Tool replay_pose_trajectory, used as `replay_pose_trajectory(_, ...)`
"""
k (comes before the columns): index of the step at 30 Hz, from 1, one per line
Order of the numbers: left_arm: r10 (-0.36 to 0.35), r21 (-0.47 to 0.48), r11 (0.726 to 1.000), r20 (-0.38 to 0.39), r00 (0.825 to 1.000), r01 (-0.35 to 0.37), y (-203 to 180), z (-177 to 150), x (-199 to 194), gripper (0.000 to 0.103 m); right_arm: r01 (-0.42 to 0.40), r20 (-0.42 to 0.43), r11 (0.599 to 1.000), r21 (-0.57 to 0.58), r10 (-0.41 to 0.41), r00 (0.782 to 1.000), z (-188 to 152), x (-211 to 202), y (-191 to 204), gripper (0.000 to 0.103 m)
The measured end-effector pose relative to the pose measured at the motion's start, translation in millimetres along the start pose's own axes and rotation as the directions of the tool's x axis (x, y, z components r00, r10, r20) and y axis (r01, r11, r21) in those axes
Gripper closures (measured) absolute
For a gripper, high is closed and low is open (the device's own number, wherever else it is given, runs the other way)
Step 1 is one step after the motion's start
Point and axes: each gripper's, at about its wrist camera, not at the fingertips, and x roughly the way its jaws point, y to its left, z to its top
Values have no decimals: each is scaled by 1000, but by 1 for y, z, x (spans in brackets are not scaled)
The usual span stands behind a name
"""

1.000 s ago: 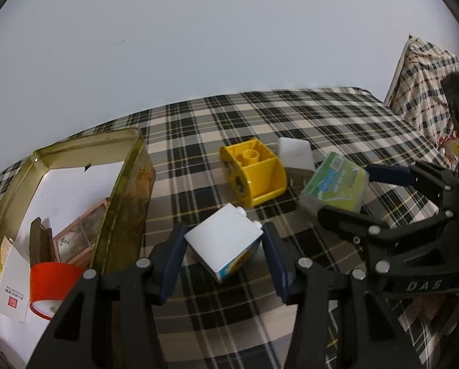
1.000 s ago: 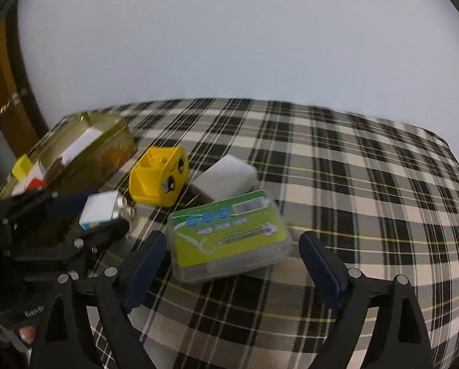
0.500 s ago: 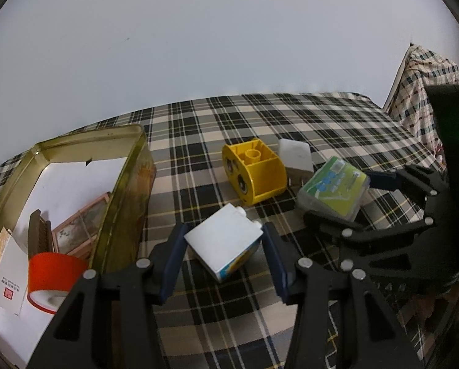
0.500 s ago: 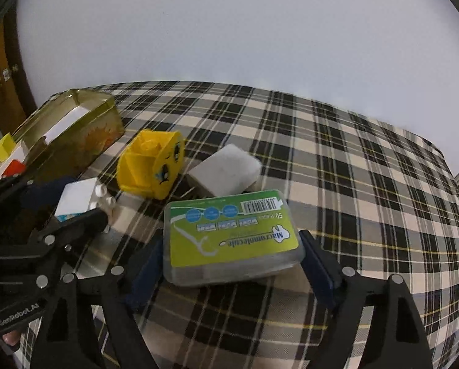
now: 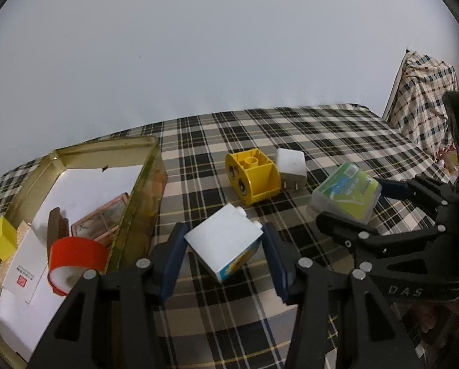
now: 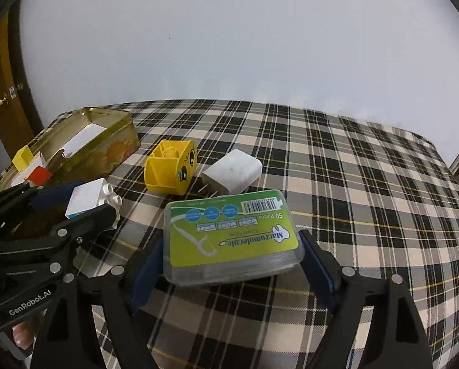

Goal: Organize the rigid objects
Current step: 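Lift the green plastic box and white sunflower block off the table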

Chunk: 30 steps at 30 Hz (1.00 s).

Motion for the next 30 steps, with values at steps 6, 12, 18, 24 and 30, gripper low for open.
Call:
replay_pose_trajectory(6,3,-11,1000,24,1000,-2,-2,-6,-11,53,48,49,999,-12,-47,998,-2,-11,8,19)
replay_pose_trajectory(12,53,10,998,102,993,-54,-11,-12,-29,53,48,81,999,-6,-47,996,-5,-20,13,19)
replay_pose_trajectory(18,89,24,995,150,985,-94,-16,-13,-39,53,36,104,999,16,-38,994,-10,-27,11,19)
replay_pose_trajectory(24,88,11,996,163,983,-91,-13,-15,-42,53,36,138,999,38,-41,990,-13,-35,10,19)
replay_pose_trajectory(30,86,-3,996,169,982,-87,-10,-17,-45,53,29,169,998,54,-38,985,-17,-45,8,19)
